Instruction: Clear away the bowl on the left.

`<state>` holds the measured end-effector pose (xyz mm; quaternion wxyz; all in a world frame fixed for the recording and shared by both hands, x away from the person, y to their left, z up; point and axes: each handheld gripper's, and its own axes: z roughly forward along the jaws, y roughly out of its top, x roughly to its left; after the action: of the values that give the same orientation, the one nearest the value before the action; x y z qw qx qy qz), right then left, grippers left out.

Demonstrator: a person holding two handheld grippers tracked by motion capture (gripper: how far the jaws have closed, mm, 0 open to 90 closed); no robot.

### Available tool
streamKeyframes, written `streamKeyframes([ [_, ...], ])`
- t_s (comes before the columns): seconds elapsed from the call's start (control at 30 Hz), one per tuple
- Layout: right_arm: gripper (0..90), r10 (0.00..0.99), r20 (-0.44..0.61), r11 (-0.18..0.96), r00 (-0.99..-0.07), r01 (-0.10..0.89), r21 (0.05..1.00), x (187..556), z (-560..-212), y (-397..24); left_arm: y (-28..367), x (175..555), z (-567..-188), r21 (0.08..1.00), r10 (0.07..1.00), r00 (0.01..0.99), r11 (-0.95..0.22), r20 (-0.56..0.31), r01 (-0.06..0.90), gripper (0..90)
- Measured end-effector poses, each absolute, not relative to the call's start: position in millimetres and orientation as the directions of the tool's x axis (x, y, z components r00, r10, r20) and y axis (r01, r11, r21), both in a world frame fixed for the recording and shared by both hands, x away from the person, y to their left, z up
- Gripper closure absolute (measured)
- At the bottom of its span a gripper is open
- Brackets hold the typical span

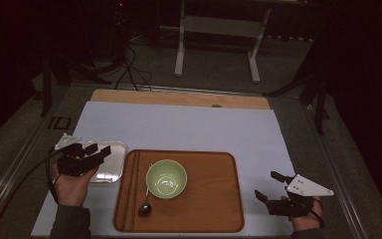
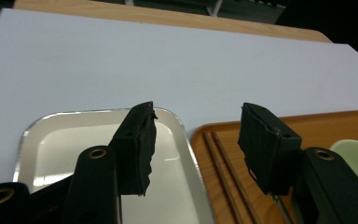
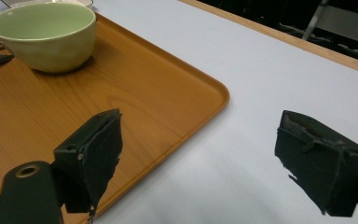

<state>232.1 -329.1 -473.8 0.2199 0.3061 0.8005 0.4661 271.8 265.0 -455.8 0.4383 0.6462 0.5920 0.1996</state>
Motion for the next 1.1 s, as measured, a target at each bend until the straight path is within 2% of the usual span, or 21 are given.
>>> streamKeyframes([
  [0.57, 14.7, 0.696, -0.065, 0.376, -0.715, 0.286, 0.882, 232, -474, -329, 297, 270, -460, 0.818, 0.967, 0.14, 0.097, -0.212, 0.567, 45.6],
  [1.1, 14.7, 0.695, -0.068, 0.38, -0.716, 0.286, 0.88, 232, -474, -329, 319, 269, -474, 0.801, 0.983, 0.058, 0.108, -0.175, 0.588, 45.4],
])
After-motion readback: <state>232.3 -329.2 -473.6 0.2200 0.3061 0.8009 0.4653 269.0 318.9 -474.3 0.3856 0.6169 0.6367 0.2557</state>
